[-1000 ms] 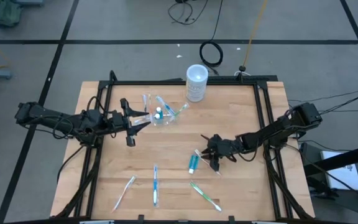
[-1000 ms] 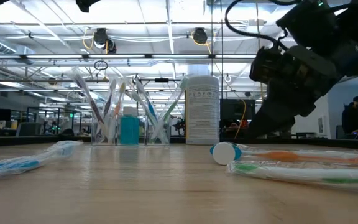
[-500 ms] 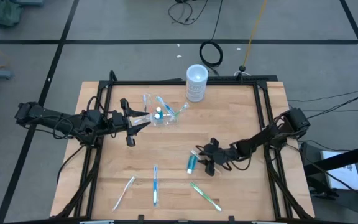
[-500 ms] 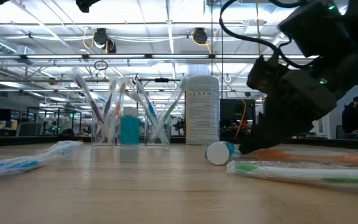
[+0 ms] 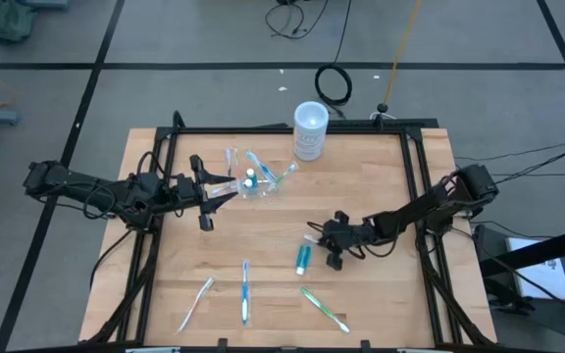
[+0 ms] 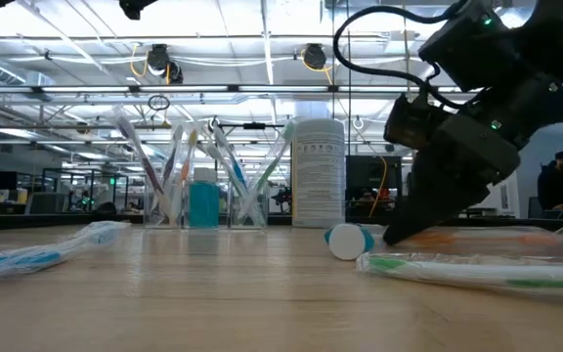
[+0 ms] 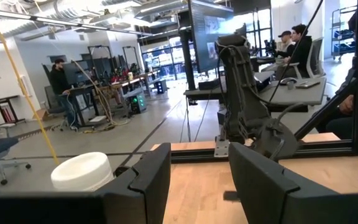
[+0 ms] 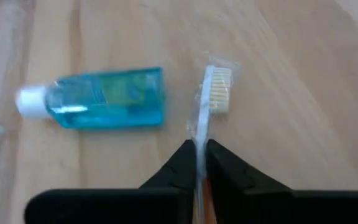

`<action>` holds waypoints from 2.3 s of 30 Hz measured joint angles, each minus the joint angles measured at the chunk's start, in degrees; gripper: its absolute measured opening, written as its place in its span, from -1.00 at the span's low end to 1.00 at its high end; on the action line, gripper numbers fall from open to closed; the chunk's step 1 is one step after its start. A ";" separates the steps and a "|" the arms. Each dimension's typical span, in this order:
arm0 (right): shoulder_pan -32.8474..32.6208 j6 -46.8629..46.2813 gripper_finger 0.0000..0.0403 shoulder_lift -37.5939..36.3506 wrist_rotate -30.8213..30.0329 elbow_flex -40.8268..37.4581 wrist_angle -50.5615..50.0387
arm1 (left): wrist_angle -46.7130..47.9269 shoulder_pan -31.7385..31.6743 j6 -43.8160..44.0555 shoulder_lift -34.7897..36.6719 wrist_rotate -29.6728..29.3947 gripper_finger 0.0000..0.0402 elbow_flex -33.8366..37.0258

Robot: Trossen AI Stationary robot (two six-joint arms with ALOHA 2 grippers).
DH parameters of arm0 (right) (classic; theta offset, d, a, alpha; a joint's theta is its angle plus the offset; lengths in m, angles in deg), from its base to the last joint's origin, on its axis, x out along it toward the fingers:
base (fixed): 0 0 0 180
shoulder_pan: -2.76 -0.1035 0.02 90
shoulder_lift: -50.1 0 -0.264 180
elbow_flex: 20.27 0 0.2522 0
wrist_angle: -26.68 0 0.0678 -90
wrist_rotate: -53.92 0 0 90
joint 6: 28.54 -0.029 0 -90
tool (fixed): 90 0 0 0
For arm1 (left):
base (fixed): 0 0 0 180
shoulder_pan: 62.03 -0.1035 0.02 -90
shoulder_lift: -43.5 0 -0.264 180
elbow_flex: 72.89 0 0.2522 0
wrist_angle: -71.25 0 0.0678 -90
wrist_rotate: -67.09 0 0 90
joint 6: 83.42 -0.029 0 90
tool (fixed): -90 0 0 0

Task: Pick & Place toothbrushing station
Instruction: Put the top orange toothbrush into the transparent organizer

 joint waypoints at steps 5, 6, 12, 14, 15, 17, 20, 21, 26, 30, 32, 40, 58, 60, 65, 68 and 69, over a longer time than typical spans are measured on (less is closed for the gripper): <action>2.89 7.75 -0.90 -7.13 -3.17 1.19 -0.94 | 0.00 0.00 0.06 0.00 0.01 -0.15 0.00; 3.57 9.77 -0.93 -8.82 -4.36 1.61 -0.48 | 0.00 0.00 0.10 0.00 0.00 -0.15 0.00; 8.53 26.67 -0.91 -14.16 -7.30 4.77 9.87 | 0.02 0.00 0.20 -0.01 0.01 -0.15 0.00; 9.99 32.35 -0.92 -14.45 -6.67 5.51 18.24 | 0.10 0.00 1.26 0.00 0.02 -0.15 0.00; 10.80 34.93 -0.92 -14.42 -5.35 5.71 22.55 | 0.24 0.00 2.26 0.00 0.02 -0.15 0.00; 12.73 37.90 -0.94 -14.17 0.16 5.88 30.44 | 1.10 0.00 4.32 0.00 0.04 -0.15 0.00; 15.82 37.56 -0.94 -12.99 13.72 5.90 39.72 | 3.28 0.00 5.99 -0.02 0.07 -0.15 0.00; 16.65 35.87 -0.94 -12.53 17.22 5.90 42.03 | 3.65 0.00 6.06 -0.02 0.17 -0.15 0.02; 18.98 27.73 -0.93 -7.83 22.93 5.88 51.37 | -0.83 -0.13 4.31 -5.30 7.18 -0.15 0.02; 18.65 25.59 -0.93 -5.49 23.18 7.23 55.61 | -9.81 -0.31 0.60 -13.11 12.31 -0.15 0.08; 18.00 25.84 -0.93 -5.49 23.19 7.86 55.44 | -14.88 -1.08 -0.39 -17.30 12.28 -0.15 0.00; 15.13 29.62 -0.93 -5.61 23.20 7.94 57.68 | -25.96 -5.61 2.51 -31.06 15.50 -0.15 -2.14; 14.42 30.38 -0.91 -5.58 22.88 7.91 56.18 | -10.06 -5.90 5.29 -46.19 15.77 -0.15 -20.98; 14.39 30.42 -0.89 -5.58 22.74 7.90 55.90 | -7.92 -5.88 5.91 -45.60 13.02 -0.15 -21.00; 14.23 28.20 -0.90 -5.58 23.44 7.89 55.70 | -4.24 -6.08 5.90 -44.78 7.65 -0.15 -21.00; 14.41 28.76 -0.91 -5.58 22.94 7.89 54.72 | -5.18 -5.69 5.69 -44.30 7.36 -0.15 -21.05; 14.39 28.76 -0.90 -5.58 22.97 7.89 54.69 | -5.19 -5.67 5.67 -44.09 7.69 -0.15 -21.05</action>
